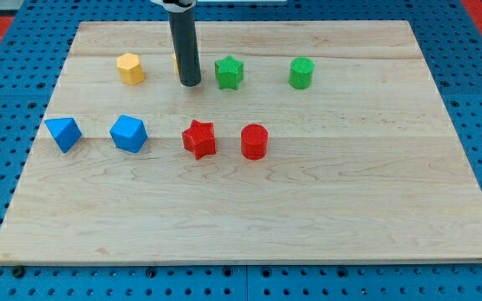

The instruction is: Move the green star to the green circle

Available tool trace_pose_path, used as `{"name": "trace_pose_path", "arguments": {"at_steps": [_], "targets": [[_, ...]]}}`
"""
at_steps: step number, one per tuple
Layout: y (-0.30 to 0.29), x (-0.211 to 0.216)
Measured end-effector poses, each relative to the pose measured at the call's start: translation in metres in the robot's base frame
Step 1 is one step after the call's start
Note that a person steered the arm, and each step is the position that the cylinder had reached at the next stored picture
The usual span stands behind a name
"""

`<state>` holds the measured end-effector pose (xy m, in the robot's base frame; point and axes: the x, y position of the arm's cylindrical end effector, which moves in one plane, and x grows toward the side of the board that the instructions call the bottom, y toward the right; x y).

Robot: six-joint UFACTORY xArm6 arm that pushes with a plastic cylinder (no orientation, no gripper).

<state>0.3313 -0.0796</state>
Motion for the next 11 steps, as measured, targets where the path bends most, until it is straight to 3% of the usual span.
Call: {"name": "trace_pose_path", "arguments": {"at_steps": [2, 4, 5, 6, 7, 8, 10, 11], "targets": [[0.006, -0.017], [0.098, -0.006], [0.080, -0.027], [0.077, -0.085], [0.055, -0.101], [0.031, -0.093], [0.042, -0.051], [0.003, -0.070]]}}
